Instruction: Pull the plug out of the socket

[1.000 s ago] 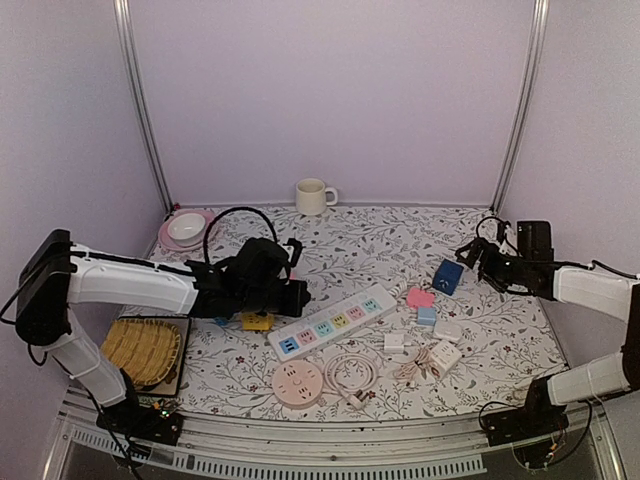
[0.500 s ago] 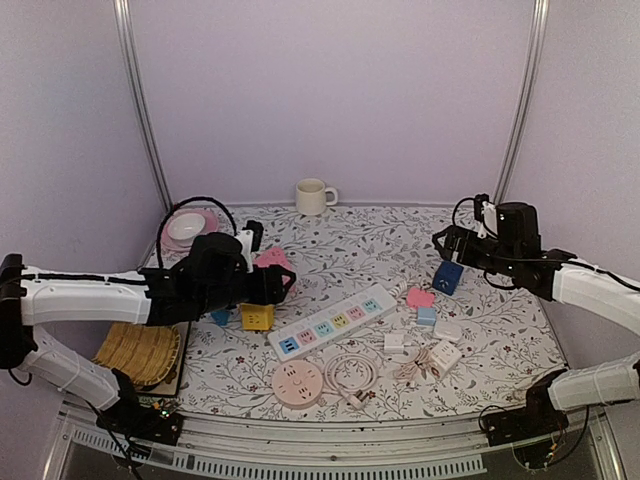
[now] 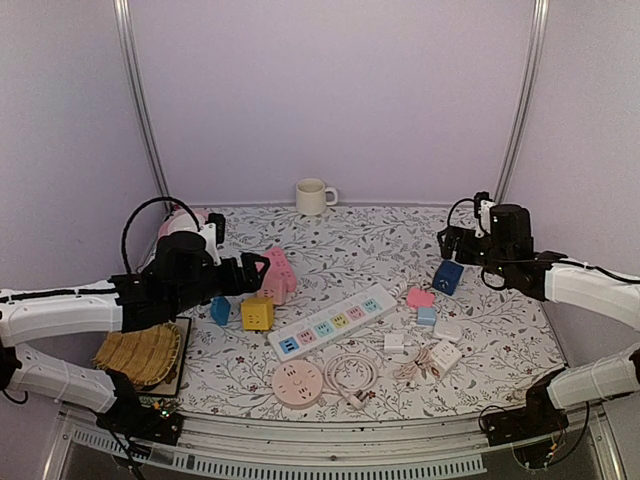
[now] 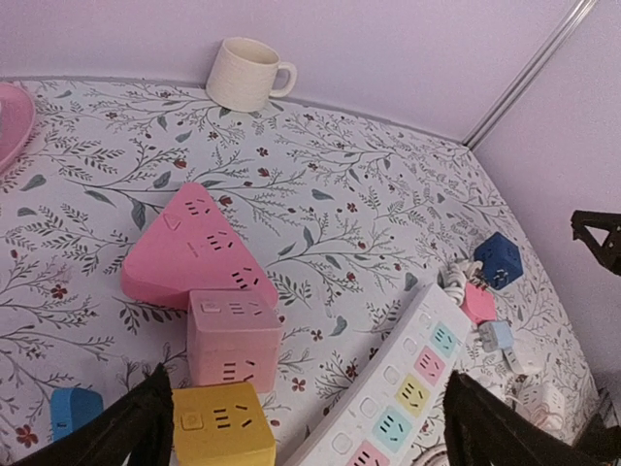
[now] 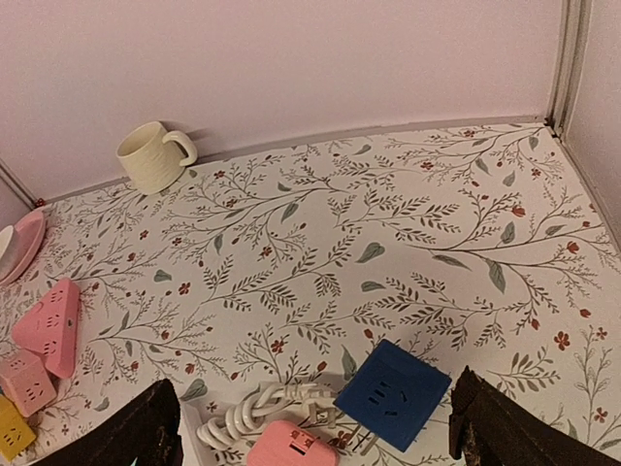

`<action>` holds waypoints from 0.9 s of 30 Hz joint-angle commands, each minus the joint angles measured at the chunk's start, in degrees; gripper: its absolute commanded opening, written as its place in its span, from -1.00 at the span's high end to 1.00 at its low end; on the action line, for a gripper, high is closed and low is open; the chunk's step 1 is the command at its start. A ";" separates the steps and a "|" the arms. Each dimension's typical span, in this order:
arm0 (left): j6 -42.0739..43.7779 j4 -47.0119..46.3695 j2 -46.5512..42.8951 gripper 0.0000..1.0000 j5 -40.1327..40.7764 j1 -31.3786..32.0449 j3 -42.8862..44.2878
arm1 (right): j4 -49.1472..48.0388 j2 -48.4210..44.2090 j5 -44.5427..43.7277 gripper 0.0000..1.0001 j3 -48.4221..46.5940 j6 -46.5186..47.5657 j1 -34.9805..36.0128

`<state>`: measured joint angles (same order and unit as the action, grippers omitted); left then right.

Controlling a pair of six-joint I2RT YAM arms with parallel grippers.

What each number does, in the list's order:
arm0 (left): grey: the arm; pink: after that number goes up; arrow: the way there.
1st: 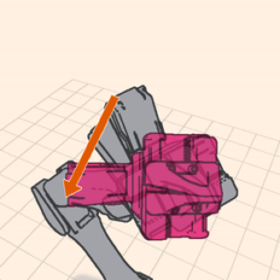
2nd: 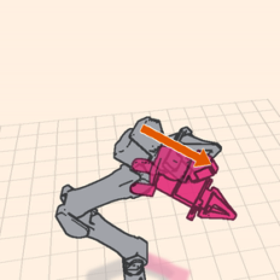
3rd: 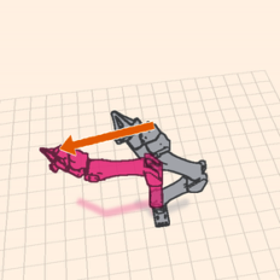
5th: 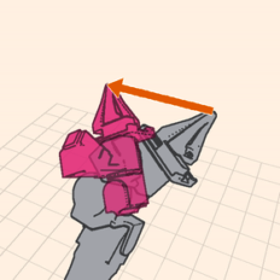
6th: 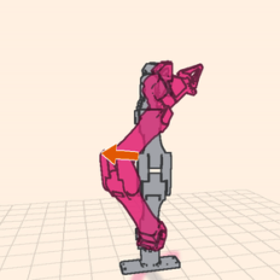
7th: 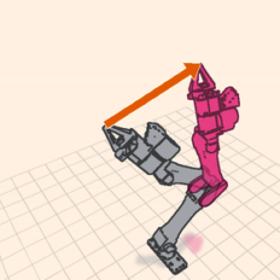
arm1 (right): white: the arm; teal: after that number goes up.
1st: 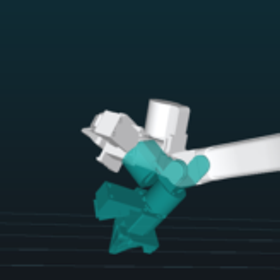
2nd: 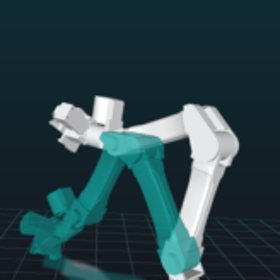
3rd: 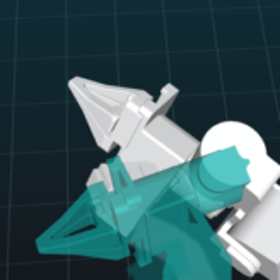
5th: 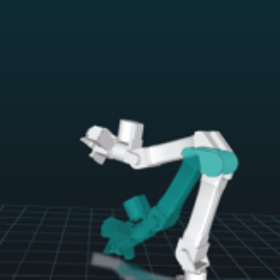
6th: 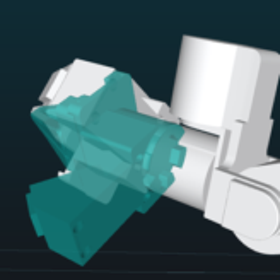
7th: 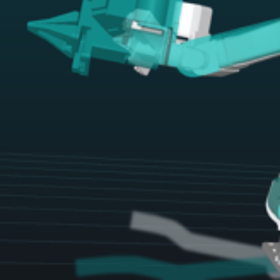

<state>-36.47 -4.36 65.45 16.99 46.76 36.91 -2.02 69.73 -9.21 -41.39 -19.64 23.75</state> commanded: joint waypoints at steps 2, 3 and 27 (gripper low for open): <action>0.28 0.13 -2.78 -0.94 -0.13 -2.54 -2.01 | -12.22 -0.84 -11.73 -0.98 5.77 6.40 -1.16; 0.17 0.29 -2.94 -0.94 -0.98 -3.12 -2.28 | -15.08 -1.53 -11.14 -0.98 7.83 6.60 -2.73; 13.21 -12.54 -9.19 -0.94 9.99 -8.95 -13.37 | -73.24 14.74 -5.41 -0.99 29.37 23.41 -18.30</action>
<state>-30.72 -8.47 58.50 17.67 39.07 26.76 -67.16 84.18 -17.82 -12.01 0.95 5.91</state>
